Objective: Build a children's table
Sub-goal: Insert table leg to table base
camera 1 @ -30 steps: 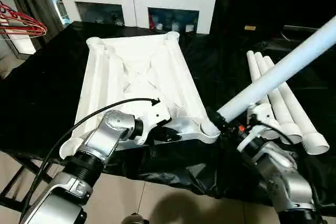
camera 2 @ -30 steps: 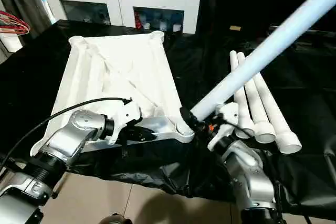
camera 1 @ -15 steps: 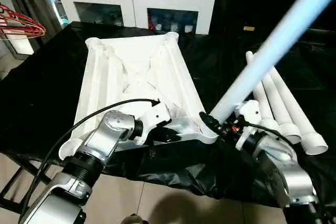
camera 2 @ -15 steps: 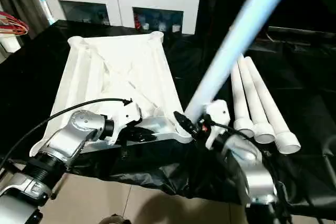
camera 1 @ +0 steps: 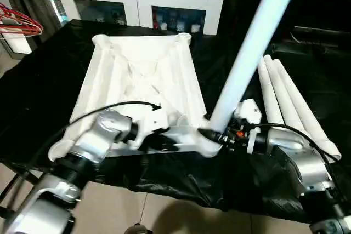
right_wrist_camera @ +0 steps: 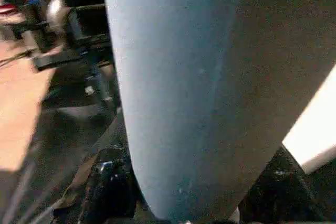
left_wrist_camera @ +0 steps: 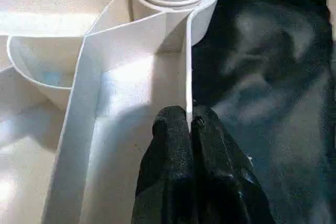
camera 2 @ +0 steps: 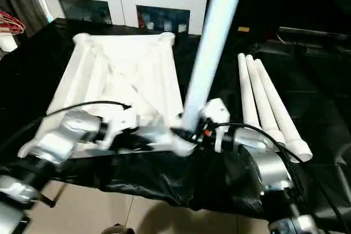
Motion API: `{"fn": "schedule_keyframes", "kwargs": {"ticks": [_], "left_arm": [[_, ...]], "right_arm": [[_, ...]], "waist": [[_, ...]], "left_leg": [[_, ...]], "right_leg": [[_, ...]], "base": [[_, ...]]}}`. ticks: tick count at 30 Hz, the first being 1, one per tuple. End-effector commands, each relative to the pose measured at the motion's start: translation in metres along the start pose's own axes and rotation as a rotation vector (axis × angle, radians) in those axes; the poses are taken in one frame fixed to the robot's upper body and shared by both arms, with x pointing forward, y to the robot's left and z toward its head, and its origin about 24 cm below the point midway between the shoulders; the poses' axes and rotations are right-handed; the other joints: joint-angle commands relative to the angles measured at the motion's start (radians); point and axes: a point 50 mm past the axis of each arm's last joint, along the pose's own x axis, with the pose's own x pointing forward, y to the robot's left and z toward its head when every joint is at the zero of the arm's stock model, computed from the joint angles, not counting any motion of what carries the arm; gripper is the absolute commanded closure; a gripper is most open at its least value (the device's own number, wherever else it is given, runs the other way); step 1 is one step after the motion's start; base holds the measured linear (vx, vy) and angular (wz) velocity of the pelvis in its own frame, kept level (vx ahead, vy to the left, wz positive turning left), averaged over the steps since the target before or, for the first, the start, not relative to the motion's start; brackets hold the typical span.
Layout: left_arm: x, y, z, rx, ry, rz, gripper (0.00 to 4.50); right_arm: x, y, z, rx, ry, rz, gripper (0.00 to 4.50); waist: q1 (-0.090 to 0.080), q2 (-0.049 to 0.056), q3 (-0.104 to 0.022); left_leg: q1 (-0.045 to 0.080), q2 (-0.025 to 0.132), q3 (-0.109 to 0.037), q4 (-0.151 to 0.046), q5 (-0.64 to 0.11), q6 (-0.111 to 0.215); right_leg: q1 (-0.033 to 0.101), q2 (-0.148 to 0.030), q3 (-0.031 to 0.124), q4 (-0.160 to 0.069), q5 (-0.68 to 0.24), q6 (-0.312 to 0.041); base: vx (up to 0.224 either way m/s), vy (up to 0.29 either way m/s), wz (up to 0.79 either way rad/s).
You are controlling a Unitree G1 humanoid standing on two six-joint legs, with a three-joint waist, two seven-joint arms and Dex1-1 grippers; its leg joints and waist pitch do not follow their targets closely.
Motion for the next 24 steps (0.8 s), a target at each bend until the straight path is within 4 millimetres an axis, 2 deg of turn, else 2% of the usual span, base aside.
{"fn": "schedule_keyframes", "kwargs": {"ticks": [1,6,7,8,11,16,19,20,24], "left_arm": [[-0.006,-0.002,-0.008,-0.003,0.061,-0.039,4.5],[-0.011,-0.001,-0.01,0.002,0.078,-0.046,4.5],[-0.016,0.0,-0.011,-0.001,0.085,-0.048,4.5],[-0.017,0.001,-0.011,-0.002,0.089,-0.048,4.5],[-0.02,0.004,-0.012,-0.004,0.096,-0.023,4.5],[-0.02,0.011,-0.009,-0.016,0.079,0.048,4.5],[-0.02,0.015,-0.007,-0.022,0.067,0.101,4.5],[-0.02,0.015,-0.007,-0.024,0.065,0.109,4.5],[-0.02,0.016,-0.007,-0.033,0.049,0.14,4.5]], "right_arm": [[-0.006,0.01,-0.034,0.13,0.124,0.067,2.6],[-0.007,0.012,-0.034,0.111,0.142,0.135,2.6],[-0.006,0.016,-0.033,0.1,0.148,0.193,2.6],[-0.005,0.018,-0.033,0.098,0.153,0.212,2.6],[-0.004,0.02,-0.035,0.091,0.162,0.233,2.6],[-0.001,0.021,-0.034,0.071,0.141,0.215,2.6],[0.001,0.019,-0.032,0.041,0.111,0.154,2.6],[0.001,0.018,-0.031,0.04,0.103,0.14,2.6],[0.002,0.019,-0.03,0.002,0.084,0.09,2.6]], "waist": [[-0.004,0.005,-0.03],[-0.003,-0.001,-0.022],[-0.002,-0.004,-0.017],[0.001,-0.003,-0.016],[0.0,-0.007,-0.013],[0.001,-0.01,-0.005],[0.001,-0.011,0.0],[0.001,-0.008,-0.003],[0.001,-0.006,-0.002]], "left_leg": [[0.02,0.048,-0.017,-0.08,-0.293,0.02],[0.021,0.049,-0.017,-0.085,-0.307,0.014],[0.022,0.049,-0.017,-0.086,-0.312,0.017],[0.023,0.05,-0.016,-0.087,-0.312,0.017],[0.023,0.051,-0.016,-0.09,-0.307,0.017],[0.029,0.052,-0.015,-0.096,-0.332,0.012],[0.032,0.054,-0.019,-0.103,-0.371,-0.002],[0.034,0.055,-0.021,-0.104,-0.382,-0.008],[0.035,0.056,-0.022,-0.106,-0.403,-0.016]], "right_leg": [[0.024,-0.082,0.043,-0.079,-0.185,-0.204],[0.023,-0.083,0.044,-0.08,-0.193,-0.21],[0.022,-0.084,0.045,-0.082,-0.21,-0.207],[0.022,-0.085,0.047,-0.083,-0.219,-0.204],[0.022,-0.086,0.047,-0.084,-0.218,-0.206],[0.02,-0.09,0.049,-0.094,-0.289,-0.196],[0.015,-0.094,0.052,-0.103,-0.378,-0.173],[0.016,-0.095,0.054,-0.104,-0.389,-0.172],[0.015,-0.099,0.055,-0.109,-0.417,-0.168]], "base": [[0.0,0.0,0.0],[0.0,0.0,0.0],[0.0,0.0,0.0],[0.0,0.0,0.0],[0.0,0.0,0.0],[0.0,0.0,0.0],[0.0,0.0,0.0],[0.0,0.0,0.0],[0.0,0.0,0.0]]}}
